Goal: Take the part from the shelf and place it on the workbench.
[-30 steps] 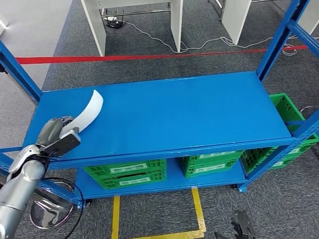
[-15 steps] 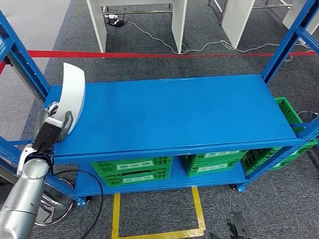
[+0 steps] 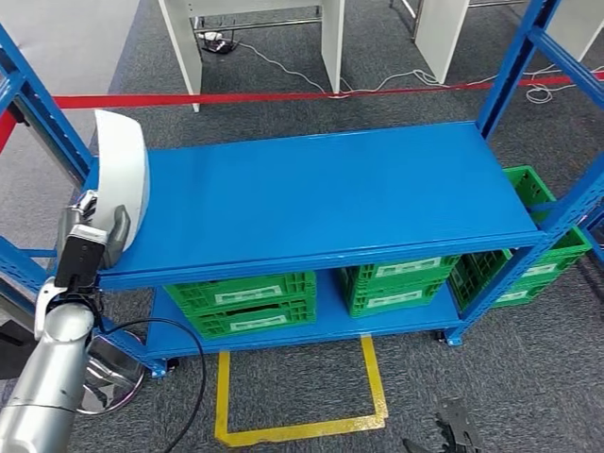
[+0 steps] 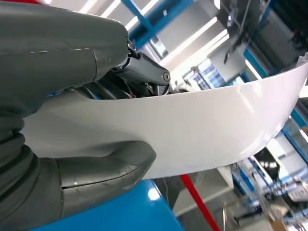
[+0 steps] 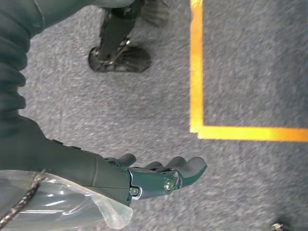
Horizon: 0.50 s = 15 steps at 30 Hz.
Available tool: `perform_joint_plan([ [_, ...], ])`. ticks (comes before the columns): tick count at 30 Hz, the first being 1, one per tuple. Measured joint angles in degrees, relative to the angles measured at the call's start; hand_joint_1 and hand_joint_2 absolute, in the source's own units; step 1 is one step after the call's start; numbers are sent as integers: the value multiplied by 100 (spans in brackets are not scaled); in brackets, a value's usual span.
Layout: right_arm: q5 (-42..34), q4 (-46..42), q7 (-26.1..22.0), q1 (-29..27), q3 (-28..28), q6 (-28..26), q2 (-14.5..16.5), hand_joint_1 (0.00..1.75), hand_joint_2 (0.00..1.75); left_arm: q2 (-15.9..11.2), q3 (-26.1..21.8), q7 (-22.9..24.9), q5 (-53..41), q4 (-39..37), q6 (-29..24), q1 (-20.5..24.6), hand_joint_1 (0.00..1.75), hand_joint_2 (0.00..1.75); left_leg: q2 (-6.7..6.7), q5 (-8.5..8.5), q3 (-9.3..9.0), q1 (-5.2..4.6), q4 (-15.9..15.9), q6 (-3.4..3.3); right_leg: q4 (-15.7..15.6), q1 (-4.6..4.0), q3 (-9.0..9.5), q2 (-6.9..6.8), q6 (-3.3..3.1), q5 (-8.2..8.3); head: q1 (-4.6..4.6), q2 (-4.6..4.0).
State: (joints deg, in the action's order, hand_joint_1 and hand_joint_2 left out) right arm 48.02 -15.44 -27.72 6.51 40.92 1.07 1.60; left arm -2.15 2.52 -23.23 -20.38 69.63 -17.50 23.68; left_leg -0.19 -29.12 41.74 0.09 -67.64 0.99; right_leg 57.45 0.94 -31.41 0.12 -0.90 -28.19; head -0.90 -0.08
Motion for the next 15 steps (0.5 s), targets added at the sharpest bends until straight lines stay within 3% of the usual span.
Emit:
perform_joint_plan([
  [1,4,1,2,-9,4,-2,0,0,175,6,-2,37,-45,23,-75,0,175,175,1,-220,69,9,-399,23,7,-1,-70,-5,0,52,-1,1],
  [2,10,1,4,-16,8,-2,0,0,175,10,-1,80,-120,33,-149,0,175,175,2,-330,80,14,-683,37,14,-1,-141,-11,2,101,-2,1],
  [3,17,1,6,-21,11,-2,1,0,175,10,1,132,-227,36,-230,4,175,175,2,-323,0,16,-764,39,21,-2,-207,-17,10,148,-1,0],
  [4,25,1,8,-23,13,0,1,0,175,7,3,193,-369,36,-321,19,175,175,2,-220,-192,16,-599,29,26,-3,-267,-19,21,192,-1,1],
  [6,39,1,13,-24,13,3,9,0,175,-15,5,306,-660,36,-487,99,175,175,-1,-3,-783,6,212,-34,33,-7,-354,-19,57,270,-1,0],
  [8,49,1,21,-21,14,4,20,0,175,-44,8,344,-820,37,-587,233,175,175,-7,26,-1211,-22,903,-112,31,-14,-410,-22,119,355,-4,1],
  [11,56,1,29,-34,17,-2,27,0,175,-60,9,299,-703,157,-612,398,175,175,0,83,-1247,-42,1101,-217,-5,-5,-461,-21,230,478,2,1],
  [13,57,1,33,-52,20,-16,33,0,175,-31,20,403,-572,333,-584,492,175,175,20,220,-1159,-16,1164,-308,152,-10,-580,-14,278,273,-16,1],
  [15,57,2,40,-55,21,-35,45,0,175,-5,31,484,-399,472,-566,555,175,175,34,357,-1013,-11,1187,-362,763,-7,-808,-11,314,-250,-40,1],
])
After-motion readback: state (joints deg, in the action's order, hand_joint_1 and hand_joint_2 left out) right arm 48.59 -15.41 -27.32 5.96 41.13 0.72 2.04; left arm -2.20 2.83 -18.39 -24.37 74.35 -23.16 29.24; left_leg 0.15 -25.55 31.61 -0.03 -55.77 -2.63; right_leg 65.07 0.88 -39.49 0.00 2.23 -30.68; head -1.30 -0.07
